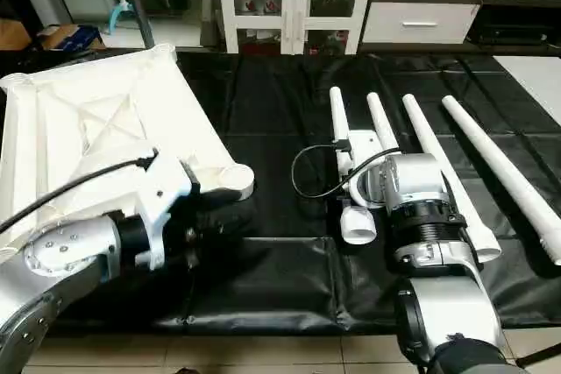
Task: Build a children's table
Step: Pick table leg
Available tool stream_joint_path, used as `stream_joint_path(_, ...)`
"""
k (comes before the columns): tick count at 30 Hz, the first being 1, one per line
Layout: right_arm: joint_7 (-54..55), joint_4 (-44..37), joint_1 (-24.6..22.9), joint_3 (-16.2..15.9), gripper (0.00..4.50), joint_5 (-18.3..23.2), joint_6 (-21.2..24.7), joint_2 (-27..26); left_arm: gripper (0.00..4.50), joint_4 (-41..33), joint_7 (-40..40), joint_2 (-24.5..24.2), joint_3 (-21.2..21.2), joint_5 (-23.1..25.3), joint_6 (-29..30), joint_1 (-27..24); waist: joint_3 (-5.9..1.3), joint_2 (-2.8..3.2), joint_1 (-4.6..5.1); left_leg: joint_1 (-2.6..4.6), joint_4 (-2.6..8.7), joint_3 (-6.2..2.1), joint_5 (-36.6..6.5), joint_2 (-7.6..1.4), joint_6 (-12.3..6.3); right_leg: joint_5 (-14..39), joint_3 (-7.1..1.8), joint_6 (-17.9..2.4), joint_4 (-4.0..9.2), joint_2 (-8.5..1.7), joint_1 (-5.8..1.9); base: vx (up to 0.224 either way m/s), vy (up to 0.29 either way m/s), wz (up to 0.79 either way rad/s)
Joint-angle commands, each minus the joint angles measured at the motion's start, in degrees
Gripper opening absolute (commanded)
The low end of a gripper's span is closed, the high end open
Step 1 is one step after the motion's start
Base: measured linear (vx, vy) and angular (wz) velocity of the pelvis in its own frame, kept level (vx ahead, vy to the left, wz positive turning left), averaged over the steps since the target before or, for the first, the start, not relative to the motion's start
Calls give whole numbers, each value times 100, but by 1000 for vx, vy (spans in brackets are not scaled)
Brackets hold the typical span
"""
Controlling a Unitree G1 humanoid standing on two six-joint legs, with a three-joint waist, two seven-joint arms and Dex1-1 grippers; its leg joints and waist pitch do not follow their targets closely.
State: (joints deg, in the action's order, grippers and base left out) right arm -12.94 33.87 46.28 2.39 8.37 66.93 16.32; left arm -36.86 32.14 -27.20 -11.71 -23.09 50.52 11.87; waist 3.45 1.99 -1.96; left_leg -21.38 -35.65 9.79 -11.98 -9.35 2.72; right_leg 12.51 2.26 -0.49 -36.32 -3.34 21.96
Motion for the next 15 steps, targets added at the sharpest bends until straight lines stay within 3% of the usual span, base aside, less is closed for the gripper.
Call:
stream_joint_path(1, -101, -70, 70, -107, 307, 23, 84, 32, 195, -137, 22, -100, -21, -75, 115, 17, -380, -69, -11, 60, 398, -70, -235, -294, 161, 195, -264, -1380, 344, -404, -254, 0, 0, 0)
stream_joint_path(8, -182, -144, -11, -144, 242, 7, 119, 40, 195, -173, 18, -57, 76, -246, 246, 17, -386, -69, -12, 61, 391, -67, -216, -288, 177, 136, -263, -1387, 341, -397, -255, 0, 0, 0)
stream_joint_path(9, -195, -161, -28, -169, 236, -4, 113, 51, 223, -173, 1, -5, 133, -307, 302, 29, -387, -71, -10, 64, 389, -63, -212, -287, 185, 122, -264, -1397, 335, -395, -254, 0, 0, 0)
stream_joint_path(14, -187, -207, -80, -133, 200, 24, 94, 34, 236, -208, -27, 16, 299, -524, 536, 59, -385, -89, -18, 55, 383, -64, -219, -278, 153, 134, -267, -1412, 340, -393, -263, 0, 0, 0)
stream_joint_path(15, -190, -242, -127, -232, 192, -51, 7, 44, 265, -227, -23, 16, 325, -582, 541, 59, -381, -88, -20, 56, 384, -63, -243, -282, 147, 198, -269, -1398, 347, -399, -260, 0, 0, 0)
